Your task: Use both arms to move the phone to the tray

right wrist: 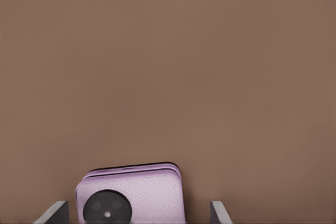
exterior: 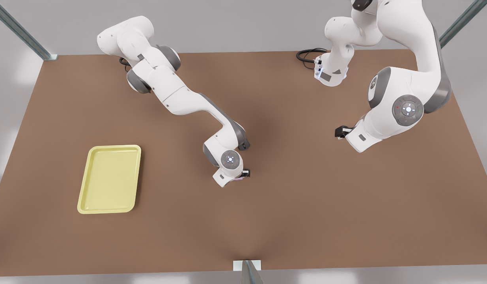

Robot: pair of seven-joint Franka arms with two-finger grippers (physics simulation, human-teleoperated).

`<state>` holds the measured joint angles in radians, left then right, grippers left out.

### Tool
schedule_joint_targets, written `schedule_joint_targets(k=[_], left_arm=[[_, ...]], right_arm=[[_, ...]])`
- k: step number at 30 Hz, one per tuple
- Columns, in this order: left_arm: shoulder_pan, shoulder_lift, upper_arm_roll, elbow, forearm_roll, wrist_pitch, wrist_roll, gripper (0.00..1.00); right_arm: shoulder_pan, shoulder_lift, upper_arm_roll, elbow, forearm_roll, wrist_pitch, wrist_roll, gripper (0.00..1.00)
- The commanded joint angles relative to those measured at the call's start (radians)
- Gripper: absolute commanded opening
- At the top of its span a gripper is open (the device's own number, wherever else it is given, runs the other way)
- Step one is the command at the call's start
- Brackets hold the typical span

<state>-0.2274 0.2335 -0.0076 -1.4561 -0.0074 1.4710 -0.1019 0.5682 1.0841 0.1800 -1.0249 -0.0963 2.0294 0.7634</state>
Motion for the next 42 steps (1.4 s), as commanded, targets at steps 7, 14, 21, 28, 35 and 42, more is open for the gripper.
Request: schedule_joint_targets(k=[7, 14, 21, 28, 35, 42], left_arm=[[0.000, -0.002, 0.000, 0.000, 0.000, 0.000, 0.045, 1.00], [0.000, -0.002, 0.000, 0.000, 0.000, 0.000, 0.047, 1.00], [0.000, -0.002, 0.000, 0.000, 0.000, 0.000, 0.045, 1.00], [-0.001, 0.001, -0.005, 0.002, 0.000, 0.000, 0.044, 1.00], [-0.001, 0.003, -0.003, 0.002, 0.000, 0.000, 0.044, 1.00], [-0.001, 0.003, -0.005, 0.003, 0.000, 0.000, 0.042, 1.00]], right_arm=[[0.001, -0.003, 0.012, -0.003, -0.025, -0.005, -0.127, 1.00], [0.036, -0.016, 0.004, -0.029, -0.046, -0.006, -0.142, 1.00], [0.025, -0.023, 0.003, -0.060, -0.046, -0.005, -0.141, 1.00], [0.024, -0.018, 0.007, -0.058, 0.013, 0.058, -0.131, 1.00], [0.018, -0.015, 0.006, -0.075, 0.018, 0.078, -0.144, 0.92], [0.007, -0.026, 0.006, -0.083, 0.020, 0.091, -0.145, 0.76]])
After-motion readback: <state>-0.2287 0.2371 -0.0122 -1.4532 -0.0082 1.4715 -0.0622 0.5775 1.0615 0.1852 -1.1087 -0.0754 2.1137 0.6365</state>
